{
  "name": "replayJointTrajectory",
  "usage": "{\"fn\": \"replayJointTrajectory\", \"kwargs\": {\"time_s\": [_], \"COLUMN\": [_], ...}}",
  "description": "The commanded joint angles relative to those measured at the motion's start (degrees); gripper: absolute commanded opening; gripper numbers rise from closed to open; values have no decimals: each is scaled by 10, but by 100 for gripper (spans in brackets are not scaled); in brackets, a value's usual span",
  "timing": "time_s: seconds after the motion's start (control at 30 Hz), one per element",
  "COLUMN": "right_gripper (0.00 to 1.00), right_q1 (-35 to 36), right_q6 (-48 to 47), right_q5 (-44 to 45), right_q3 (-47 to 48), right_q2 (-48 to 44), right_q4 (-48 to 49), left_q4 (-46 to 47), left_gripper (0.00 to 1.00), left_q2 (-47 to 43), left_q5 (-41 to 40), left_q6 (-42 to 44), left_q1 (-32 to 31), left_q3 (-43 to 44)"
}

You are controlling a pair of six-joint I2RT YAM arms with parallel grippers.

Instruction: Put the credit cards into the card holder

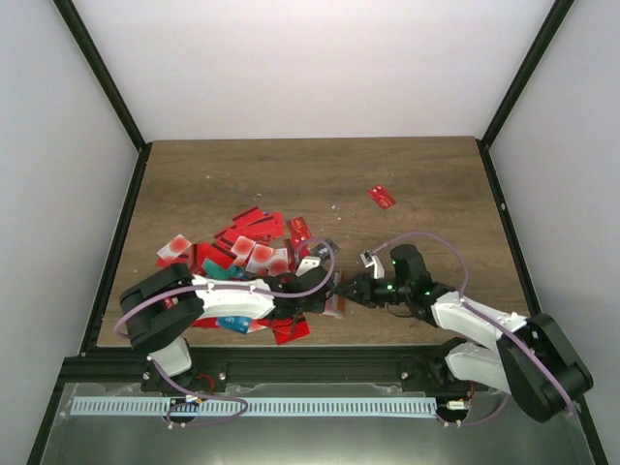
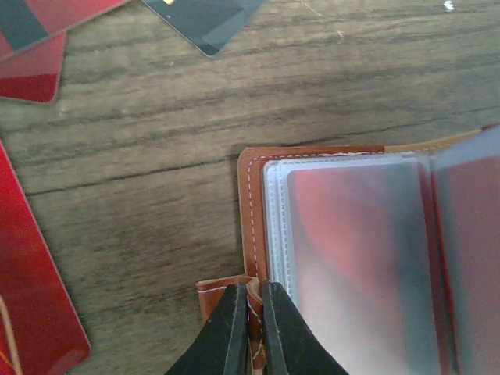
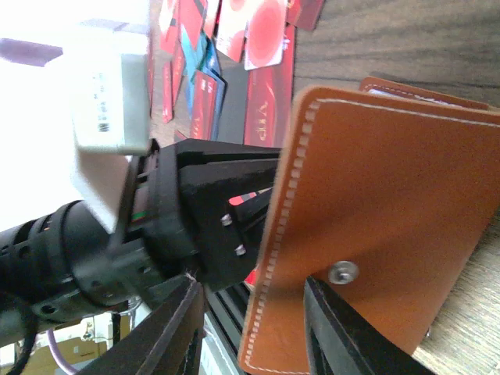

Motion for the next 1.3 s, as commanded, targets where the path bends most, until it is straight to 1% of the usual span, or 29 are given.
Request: {"fn": "replayJointTrajectory", "kwargs": {"time_s": [0.0, 0.17, 0.3, 0.43, 0.63, 0.8, 0.9, 1.0, 1.1, 1.2, 1.27], "right_gripper": [37, 36, 33, 31, 30, 31, 30, 30, 30, 30, 30], "right_q1": [17, 25, 26, 28, 38, 53, 66, 76, 77, 77, 77], "right_q6": [16, 28, 26, 11, -16, -27, -31, -37, -44, -62, -78], "right_q5": [-1, 3, 8, 25, 70, 89, 108, 128, 149, 170, 177], "right_q3": [16, 28, 43, 62, 80, 97, 110, 123, 132, 138, 145], "right_q2": [51, 124, 171, 203, 224, 248, 261, 267, 264, 255, 254], "right_q4": [57, 105, 117, 88, 27, 1, -18, -41, -60, -78, -84], "left_q4": [76, 120, 139, 150, 166, 185, 197, 169, 144, 115, 136], "left_gripper": [4, 4, 4, 6, 15, 19, 23, 24, 21, 19, 19], "left_q2": [-21, -52, -76, -113, -187, -199, -195, -213, -222, -202, -175], "left_q5": [58, 70, 72, 68, 71, 99, 134, 144, 202, 257, 302], "left_q6": [-24, -38, -42, -47, -56, -41, -14, 34, 102, 166, 198], "left_q1": [4, 11, 17, 22, 35, 43, 51, 73, 122, 168, 192], "left_q3": [-41, -85, -112, -141, -184, -191, -180, -156, -119, -84, -82]}}
